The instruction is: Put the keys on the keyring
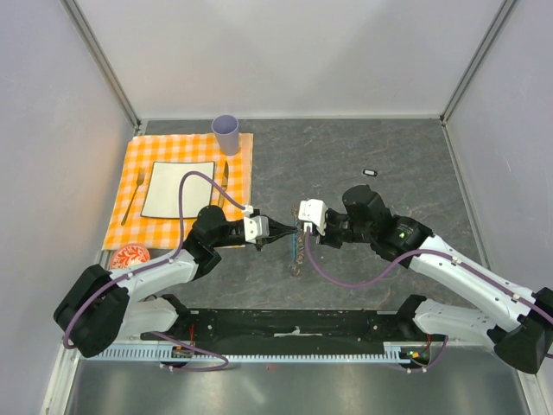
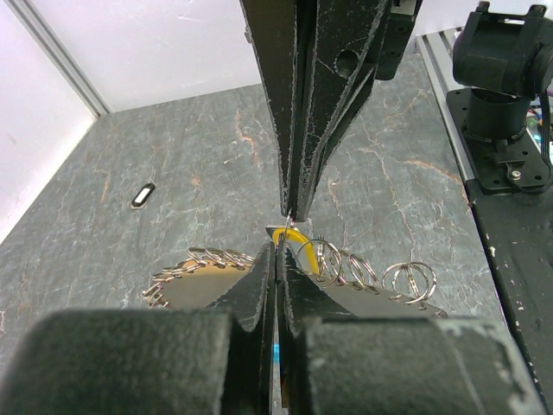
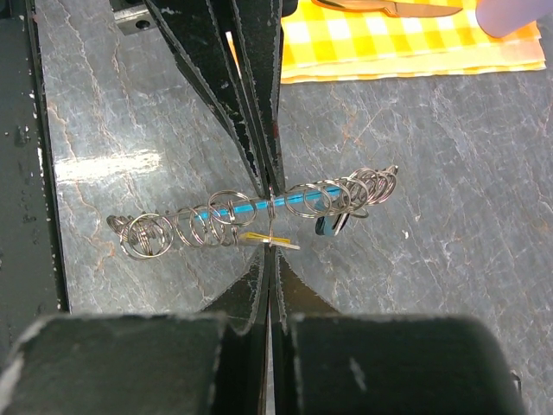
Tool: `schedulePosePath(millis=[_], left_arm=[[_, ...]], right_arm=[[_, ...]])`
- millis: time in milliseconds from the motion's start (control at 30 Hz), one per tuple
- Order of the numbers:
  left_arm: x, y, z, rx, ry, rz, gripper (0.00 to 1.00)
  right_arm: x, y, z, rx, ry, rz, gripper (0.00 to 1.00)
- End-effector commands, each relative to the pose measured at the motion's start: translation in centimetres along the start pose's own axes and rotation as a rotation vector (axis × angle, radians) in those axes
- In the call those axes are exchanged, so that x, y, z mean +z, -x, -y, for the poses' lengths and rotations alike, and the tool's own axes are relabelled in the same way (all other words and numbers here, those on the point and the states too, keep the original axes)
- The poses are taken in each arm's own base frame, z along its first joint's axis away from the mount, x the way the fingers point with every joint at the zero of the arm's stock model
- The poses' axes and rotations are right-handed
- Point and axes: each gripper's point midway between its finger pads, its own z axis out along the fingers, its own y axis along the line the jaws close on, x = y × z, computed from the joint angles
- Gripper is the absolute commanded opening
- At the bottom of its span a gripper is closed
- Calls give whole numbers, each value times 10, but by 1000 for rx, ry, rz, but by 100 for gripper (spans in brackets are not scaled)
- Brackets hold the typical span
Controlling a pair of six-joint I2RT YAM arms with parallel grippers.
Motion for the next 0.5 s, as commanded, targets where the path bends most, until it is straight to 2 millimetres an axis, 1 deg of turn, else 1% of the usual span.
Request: schedulePosePath(millis=[0,467], left_arm=[[2,25,-9,94,13,66,2],[4,26,-7,87,-8,70,2]], right_arm=[[-3,4,4,-14,-18,3,0],[-2,9,2,-18,0,26,0]])
